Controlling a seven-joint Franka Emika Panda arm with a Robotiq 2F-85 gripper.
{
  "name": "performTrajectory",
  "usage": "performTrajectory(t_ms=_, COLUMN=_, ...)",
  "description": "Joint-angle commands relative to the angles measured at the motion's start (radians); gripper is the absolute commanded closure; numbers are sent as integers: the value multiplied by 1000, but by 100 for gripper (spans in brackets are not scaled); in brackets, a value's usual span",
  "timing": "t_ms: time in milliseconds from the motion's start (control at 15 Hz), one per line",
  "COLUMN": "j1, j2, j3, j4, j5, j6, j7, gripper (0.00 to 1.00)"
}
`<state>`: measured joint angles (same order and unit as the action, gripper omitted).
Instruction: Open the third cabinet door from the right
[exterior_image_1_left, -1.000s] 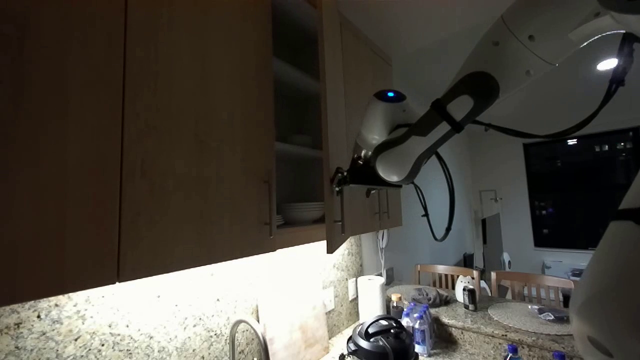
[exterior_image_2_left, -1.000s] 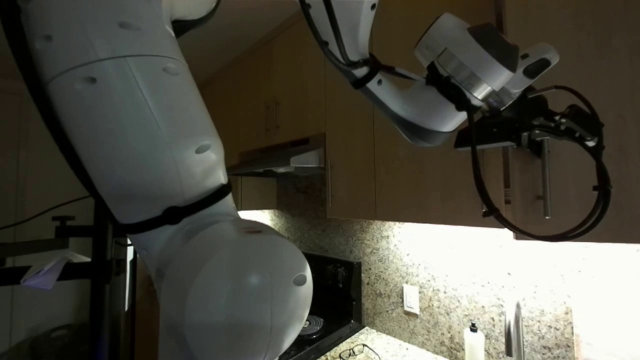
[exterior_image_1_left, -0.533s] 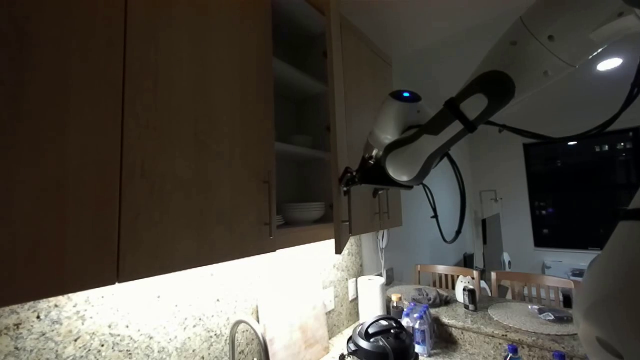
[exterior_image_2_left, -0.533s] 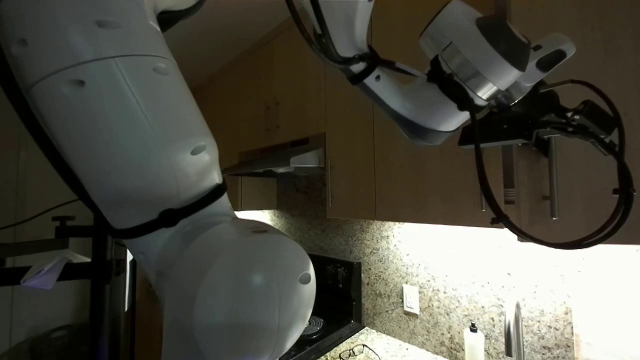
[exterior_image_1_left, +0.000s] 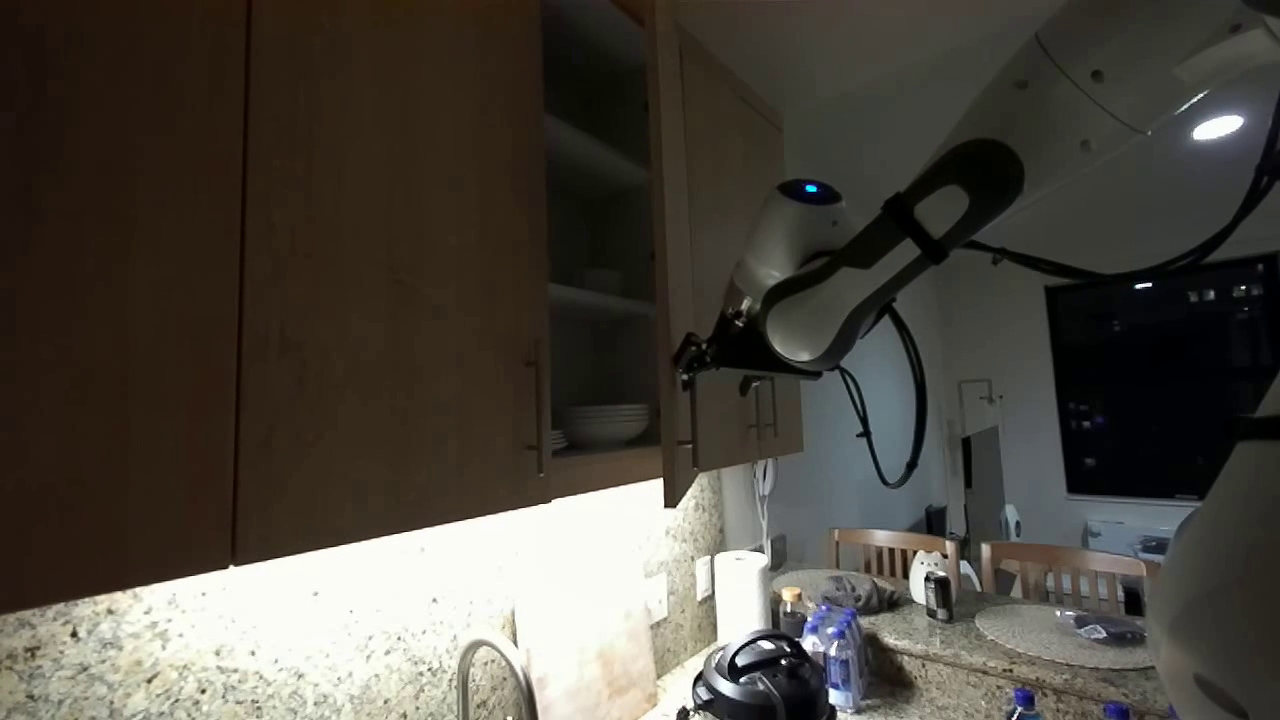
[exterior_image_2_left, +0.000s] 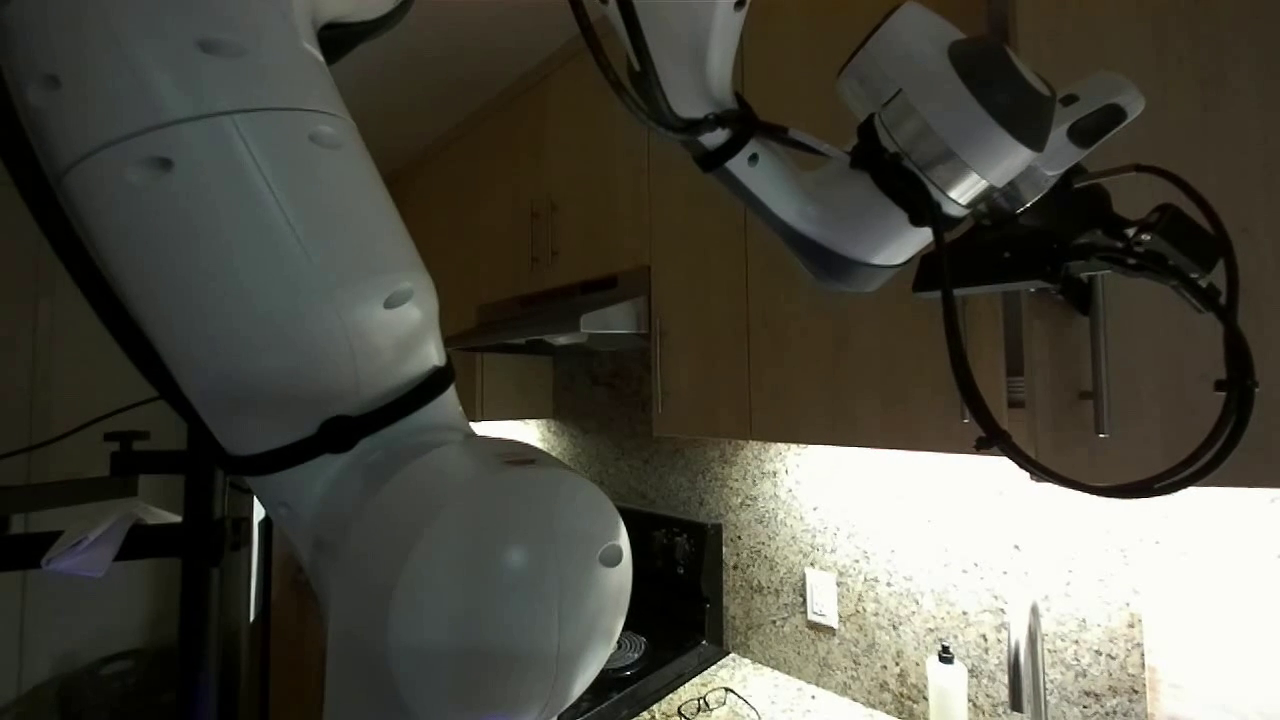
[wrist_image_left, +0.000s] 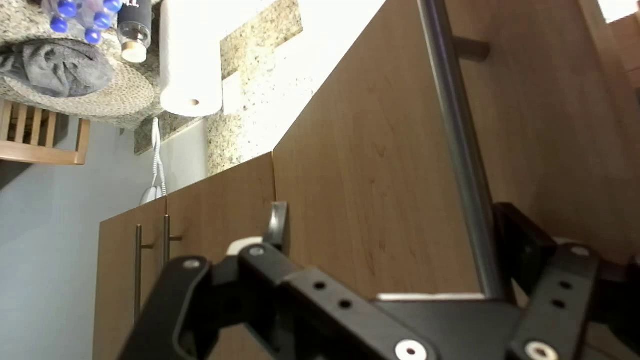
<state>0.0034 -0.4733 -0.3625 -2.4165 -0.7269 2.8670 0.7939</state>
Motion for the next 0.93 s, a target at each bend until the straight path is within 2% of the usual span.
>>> performTrajectory(t_ms=0, j1=0, j2=0, j3=0, j4=0, j5=0, j6=0, j7=0, gripper=0)
performTrajectory(t_ms=267, j1=14, j2=3, j3=-24, j4=7, j5=24, j6=-18, j7=-25, gripper=0)
performTrajectory(t_ms=333, j1=-96, j2=13, j3=71, j4=-8, j5=157, j6=9, j7=-121, gripper=0)
performTrajectory(t_ms=400, j1=-103, j2=6, j3=73, j4=-15, j5=208, j6=4, j7=-152, gripper=0)
performTrajectory(t_ms=600, j1=-180, j2=-6, j3=127, j4=-23, j5=381, j6=-9, j7=-275, gripper=0)
performTrajectory(t_ms=867, j1=-254, j2=-19, j3=162, j4=-30, j5=519, j6=-10, j7=-395, gripper=0)
